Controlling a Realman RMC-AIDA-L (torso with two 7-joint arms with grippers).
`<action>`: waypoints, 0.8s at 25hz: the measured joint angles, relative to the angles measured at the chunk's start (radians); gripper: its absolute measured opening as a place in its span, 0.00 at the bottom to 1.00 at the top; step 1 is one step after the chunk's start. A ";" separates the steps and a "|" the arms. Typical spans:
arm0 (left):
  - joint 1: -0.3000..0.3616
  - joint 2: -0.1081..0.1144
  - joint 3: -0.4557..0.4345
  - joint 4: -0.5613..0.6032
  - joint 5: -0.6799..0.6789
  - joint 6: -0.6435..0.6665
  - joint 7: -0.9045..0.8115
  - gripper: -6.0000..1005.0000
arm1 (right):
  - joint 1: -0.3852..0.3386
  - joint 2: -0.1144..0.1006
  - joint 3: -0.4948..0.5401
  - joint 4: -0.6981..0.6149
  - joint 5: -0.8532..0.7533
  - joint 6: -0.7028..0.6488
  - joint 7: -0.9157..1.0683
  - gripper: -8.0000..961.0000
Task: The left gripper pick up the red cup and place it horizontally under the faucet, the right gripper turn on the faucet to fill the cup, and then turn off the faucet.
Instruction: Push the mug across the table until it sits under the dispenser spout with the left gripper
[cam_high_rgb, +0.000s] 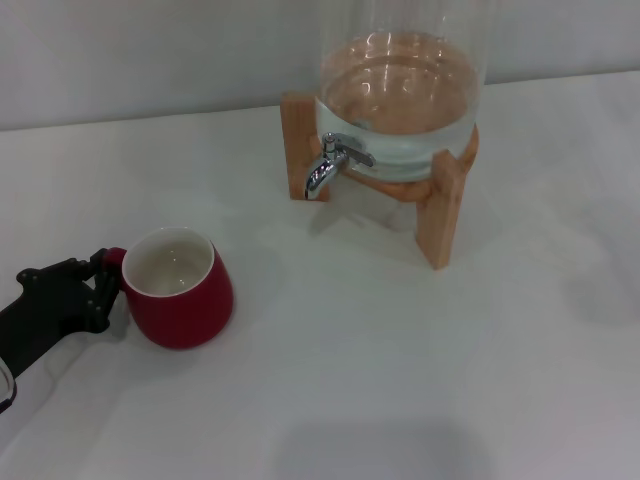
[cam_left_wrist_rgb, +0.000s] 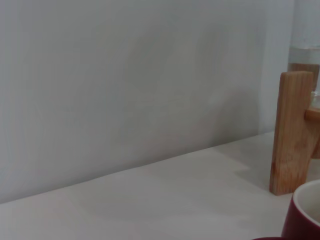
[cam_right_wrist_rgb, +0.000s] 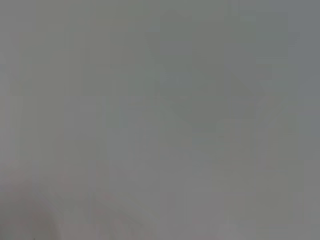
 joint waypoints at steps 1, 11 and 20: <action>0.000 0.000 0.000 0.000 0.000 0.000 0.000 0.16 | 0.000 0.000 0.000 0.000 0.000 0.000 0.000 0.75; -0.001 -0.003 0.000 0.014 -0.008 -0.036 0.001 0.13 | -0.001 0.000 0.001 -0.001 0.000 0.000 0.000 0.75; -0.028 -0.003 0.000 0.013 -0.009 -0.047 -0.016 0.13 | -0.003 0.000 0.002 -0.001 0.000 0.004 0.000 0.75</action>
